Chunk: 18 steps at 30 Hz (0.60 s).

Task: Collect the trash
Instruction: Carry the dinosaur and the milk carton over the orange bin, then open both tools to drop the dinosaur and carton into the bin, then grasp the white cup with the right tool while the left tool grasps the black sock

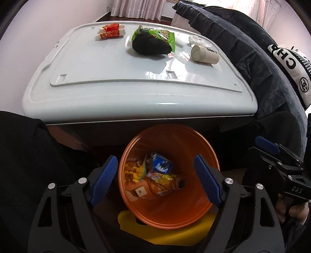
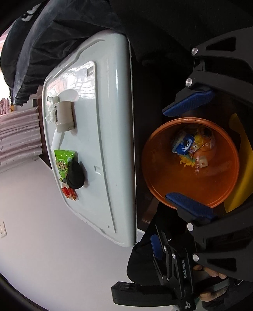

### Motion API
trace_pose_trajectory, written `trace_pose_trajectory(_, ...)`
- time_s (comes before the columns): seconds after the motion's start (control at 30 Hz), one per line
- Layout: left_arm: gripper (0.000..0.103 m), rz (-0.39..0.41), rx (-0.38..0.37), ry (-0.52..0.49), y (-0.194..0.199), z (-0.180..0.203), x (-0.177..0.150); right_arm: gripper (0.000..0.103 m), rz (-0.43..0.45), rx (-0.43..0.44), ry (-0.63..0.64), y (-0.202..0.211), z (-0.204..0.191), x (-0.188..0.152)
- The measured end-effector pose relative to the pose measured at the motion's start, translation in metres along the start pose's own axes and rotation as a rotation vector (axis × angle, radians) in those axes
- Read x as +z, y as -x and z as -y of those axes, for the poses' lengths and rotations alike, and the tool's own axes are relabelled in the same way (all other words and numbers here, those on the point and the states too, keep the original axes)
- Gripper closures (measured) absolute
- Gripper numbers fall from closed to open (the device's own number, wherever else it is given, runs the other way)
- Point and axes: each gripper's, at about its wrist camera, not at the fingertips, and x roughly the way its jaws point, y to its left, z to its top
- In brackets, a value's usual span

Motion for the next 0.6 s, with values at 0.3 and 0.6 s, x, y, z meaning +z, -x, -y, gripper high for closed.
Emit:
trace_pose_trajectory(0.3,0.024,0.005,-0.036,0.016,0.002,-0.006,0.007,0.024,0.02,-0.011,0.016,0.0,0.002,0.015)
trace_pose_trajectory(0.6,0.024,0.105,-0.021,0.026,0.001,-0.011,0.052,0.019,0.036,-0.115,0.434,-0.017,0.015,0.147)
